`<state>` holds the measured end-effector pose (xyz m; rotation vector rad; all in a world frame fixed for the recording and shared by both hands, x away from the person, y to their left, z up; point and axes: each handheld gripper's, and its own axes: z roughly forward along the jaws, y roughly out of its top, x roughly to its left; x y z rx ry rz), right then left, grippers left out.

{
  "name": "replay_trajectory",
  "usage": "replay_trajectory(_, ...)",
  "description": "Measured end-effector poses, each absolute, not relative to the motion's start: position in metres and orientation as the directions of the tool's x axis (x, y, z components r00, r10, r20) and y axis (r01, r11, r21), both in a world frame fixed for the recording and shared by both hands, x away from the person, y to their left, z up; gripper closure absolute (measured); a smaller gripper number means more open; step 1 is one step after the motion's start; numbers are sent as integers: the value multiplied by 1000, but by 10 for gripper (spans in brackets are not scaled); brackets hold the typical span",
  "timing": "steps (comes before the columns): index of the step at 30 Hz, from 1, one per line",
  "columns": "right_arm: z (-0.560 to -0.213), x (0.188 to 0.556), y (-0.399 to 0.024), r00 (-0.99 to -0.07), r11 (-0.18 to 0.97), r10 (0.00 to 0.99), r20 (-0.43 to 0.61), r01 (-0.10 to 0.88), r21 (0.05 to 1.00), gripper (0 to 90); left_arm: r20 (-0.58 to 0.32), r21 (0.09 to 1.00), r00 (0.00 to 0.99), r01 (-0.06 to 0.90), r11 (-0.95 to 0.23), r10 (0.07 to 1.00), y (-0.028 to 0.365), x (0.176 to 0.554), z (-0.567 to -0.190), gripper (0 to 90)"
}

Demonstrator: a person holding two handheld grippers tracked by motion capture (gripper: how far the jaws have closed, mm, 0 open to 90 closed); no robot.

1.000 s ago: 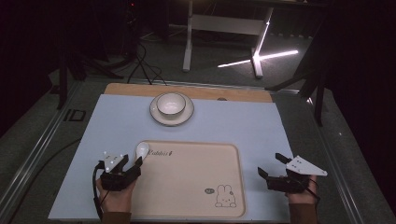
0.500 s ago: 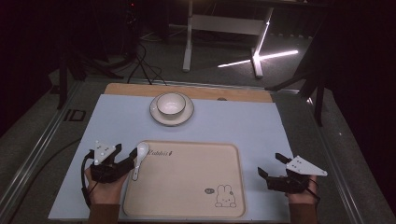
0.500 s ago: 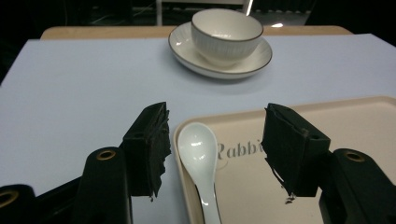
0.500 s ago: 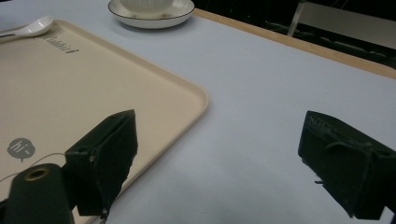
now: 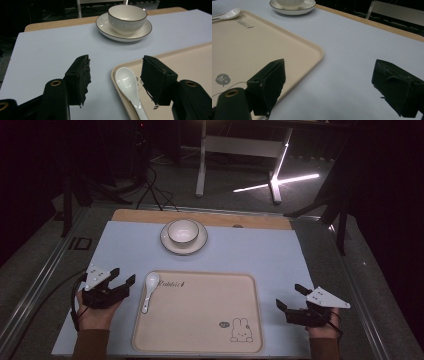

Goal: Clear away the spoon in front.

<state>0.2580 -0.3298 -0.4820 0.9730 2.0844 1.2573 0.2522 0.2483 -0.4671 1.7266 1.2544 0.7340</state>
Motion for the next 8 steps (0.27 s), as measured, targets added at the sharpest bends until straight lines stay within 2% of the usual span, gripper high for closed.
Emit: replay_trajectory(8, -483, 259, -331, -610, 311, 790, -59, 316, 896, 116, -14, 873, 275, 472, -122, 961, 260, 262, -481, 385)
